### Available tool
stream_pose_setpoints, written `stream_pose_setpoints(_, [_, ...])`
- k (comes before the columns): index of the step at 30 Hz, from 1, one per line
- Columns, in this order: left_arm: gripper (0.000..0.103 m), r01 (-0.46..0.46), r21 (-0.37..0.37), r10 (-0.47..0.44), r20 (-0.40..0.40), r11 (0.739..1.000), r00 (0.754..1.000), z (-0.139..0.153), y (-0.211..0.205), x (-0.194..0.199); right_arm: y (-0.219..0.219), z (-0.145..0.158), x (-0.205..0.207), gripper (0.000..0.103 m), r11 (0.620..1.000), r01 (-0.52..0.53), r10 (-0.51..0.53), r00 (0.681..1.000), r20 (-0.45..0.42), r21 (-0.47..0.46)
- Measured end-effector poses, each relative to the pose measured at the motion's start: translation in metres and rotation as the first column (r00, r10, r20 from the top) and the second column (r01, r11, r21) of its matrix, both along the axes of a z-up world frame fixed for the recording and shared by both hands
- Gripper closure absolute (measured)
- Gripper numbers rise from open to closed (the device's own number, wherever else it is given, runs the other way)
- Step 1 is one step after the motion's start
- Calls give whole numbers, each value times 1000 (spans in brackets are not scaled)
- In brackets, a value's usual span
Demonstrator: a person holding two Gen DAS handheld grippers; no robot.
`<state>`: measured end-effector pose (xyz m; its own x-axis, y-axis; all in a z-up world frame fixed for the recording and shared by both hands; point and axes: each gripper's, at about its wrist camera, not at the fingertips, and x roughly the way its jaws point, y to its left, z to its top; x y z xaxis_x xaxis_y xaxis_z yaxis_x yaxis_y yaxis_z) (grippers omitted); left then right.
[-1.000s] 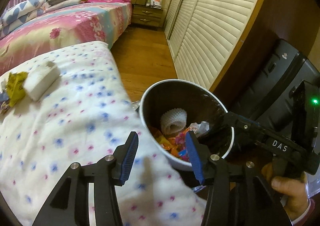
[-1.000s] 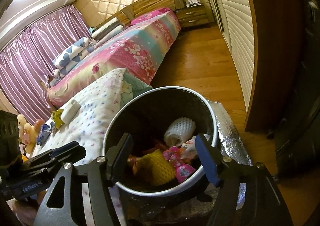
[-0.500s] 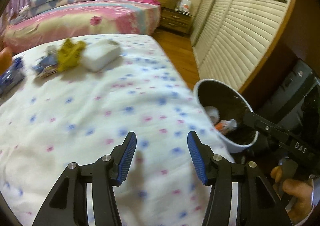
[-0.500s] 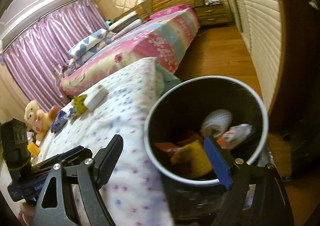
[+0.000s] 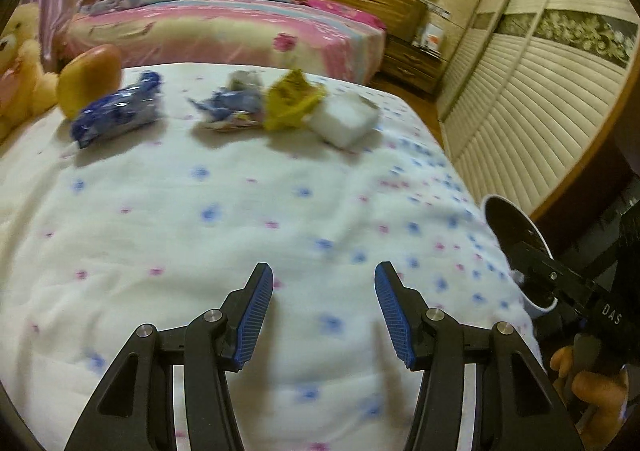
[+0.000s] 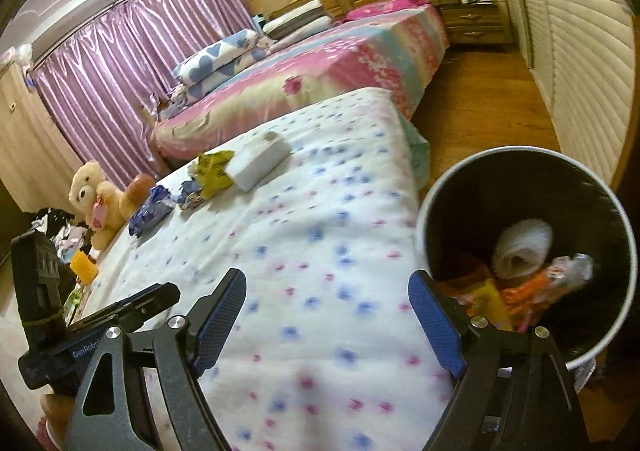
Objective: Collect trash
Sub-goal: 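Move both open tools back over the remaining trash on the bed, then grasp the crumpled blue-white wrapper with the left tool while the right tool grasps the white foam block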
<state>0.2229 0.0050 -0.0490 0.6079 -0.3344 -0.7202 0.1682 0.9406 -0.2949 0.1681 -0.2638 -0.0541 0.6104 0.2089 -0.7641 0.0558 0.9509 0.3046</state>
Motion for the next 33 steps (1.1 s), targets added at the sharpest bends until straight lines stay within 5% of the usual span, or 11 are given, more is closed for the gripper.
stream_pose_setpoints(24, [50, -130, -5, 130, -6, 992, 992, -7, 57, 72, 67, -23, 81, 19, 994, -105, 105, 994, -6, 12])
stream_pose_setpoints(33, [51, -122, -13, 122, -5, 992, 993, -9, 58, 120, 76, -35, 116, 31, 991, -130, 131, 991, -23, 24])
